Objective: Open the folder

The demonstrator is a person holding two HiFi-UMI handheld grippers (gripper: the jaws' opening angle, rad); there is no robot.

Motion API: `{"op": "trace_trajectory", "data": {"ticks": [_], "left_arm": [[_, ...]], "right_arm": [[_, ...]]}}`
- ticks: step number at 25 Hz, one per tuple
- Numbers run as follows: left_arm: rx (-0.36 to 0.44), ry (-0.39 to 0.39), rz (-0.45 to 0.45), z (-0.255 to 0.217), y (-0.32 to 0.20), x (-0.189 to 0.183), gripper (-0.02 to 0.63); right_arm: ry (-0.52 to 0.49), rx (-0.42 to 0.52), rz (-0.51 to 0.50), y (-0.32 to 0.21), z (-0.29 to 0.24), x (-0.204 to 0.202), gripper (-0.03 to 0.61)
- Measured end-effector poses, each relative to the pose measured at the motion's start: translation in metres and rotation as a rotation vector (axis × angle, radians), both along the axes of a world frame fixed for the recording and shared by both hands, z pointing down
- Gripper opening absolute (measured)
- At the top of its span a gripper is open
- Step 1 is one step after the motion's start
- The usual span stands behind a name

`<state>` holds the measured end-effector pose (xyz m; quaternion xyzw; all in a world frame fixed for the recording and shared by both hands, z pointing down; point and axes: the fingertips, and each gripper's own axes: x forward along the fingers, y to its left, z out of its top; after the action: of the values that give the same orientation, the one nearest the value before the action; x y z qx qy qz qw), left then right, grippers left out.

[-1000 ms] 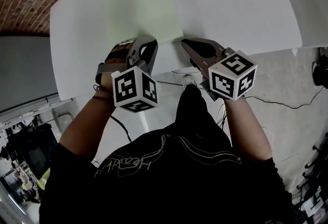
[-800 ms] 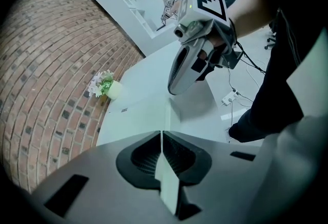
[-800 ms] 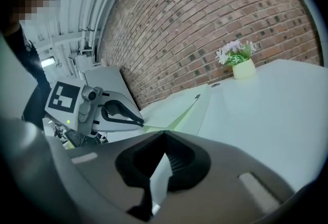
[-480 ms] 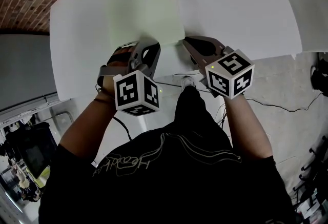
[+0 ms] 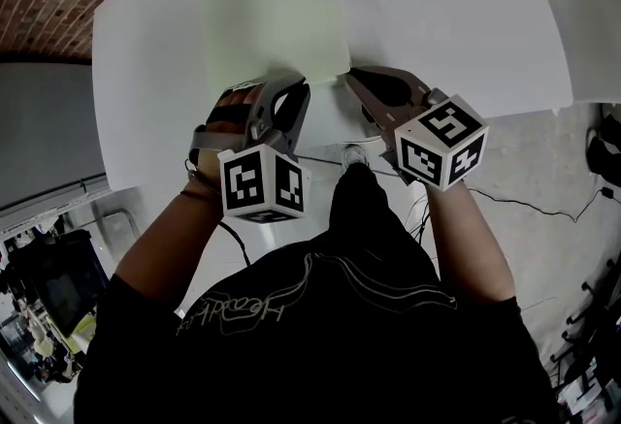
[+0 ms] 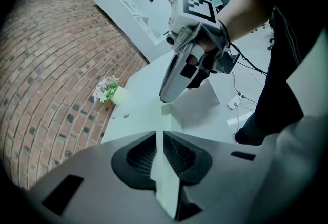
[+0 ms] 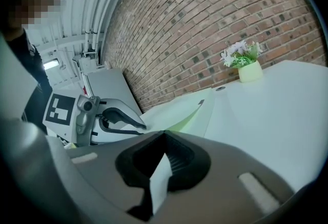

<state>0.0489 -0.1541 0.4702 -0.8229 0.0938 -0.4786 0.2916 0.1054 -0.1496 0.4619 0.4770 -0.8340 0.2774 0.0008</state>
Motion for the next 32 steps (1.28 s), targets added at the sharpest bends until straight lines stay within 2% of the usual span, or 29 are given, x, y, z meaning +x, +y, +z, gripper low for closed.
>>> {"op": "trace_trajectory", "data": {"ticks": [6, 15, 24, 32], "left_arm": [[0.021, 0.019, 0.006, 0.001, -0.002, 0.011, 0.039], [0.018, 0.055, -0.043, 0.006, -0.01, 0.018, 0.04], [-0.032, 0.084, -0.087, 0.002, -0.014, 0.019, 0.038], [-0.074, 0.093, -0.114, 0.0, -0.016, 0.019, 0.038]], "right_arm": [[0.0, 0.011, -0.004, -0.001, -0.003, -0.002, 0.002], [0.016, 0.015, -0.011, -0.006, -0.003, -0.006, 0.0], [0.013, 0.009, -0.013, -0.007, 0.003, -0.004, 0.002], [0.054, 0.009, -0.023, -0.017, 0.007, -0.007, 0.002]]}}
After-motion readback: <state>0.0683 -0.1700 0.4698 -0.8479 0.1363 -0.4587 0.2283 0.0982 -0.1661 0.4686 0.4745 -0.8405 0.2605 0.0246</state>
